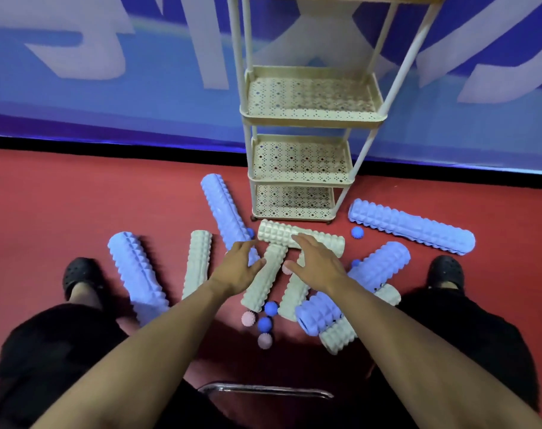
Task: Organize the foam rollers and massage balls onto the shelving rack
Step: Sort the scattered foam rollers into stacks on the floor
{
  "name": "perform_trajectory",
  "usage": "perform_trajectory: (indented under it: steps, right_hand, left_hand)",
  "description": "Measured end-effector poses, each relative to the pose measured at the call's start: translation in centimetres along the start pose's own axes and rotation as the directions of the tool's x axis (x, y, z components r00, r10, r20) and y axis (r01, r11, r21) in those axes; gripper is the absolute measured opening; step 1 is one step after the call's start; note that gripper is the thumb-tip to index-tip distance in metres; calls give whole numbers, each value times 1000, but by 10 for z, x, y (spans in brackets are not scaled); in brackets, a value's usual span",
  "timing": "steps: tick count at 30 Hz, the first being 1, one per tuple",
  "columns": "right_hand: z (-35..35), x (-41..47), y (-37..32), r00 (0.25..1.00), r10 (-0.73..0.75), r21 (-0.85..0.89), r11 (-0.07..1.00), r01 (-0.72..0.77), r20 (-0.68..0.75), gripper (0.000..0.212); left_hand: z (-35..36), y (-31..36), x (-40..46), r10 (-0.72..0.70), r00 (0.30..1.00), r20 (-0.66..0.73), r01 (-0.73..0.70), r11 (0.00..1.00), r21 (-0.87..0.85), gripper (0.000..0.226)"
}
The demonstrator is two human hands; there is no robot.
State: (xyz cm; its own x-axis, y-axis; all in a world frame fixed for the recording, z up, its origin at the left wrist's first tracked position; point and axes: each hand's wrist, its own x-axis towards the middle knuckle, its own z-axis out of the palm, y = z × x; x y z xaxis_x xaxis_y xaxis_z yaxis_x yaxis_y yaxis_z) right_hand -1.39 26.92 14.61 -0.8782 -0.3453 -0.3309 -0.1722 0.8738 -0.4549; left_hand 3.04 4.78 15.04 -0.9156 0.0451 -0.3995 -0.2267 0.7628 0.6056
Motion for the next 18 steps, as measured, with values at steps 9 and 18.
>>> perform_trajectory:
  steps: [9,18]
  right_hand:
    - [60,5,-21,981,-4,-132,991,30,196,81]
    - [81,-3,59,943,252,-124,965,-229,217,84]
  left_hand:
    - [-4,-75,-16,-104,994,30,104,995,0,73]
    - [48,-62,27,-83,978,191,87,996,-12,72]
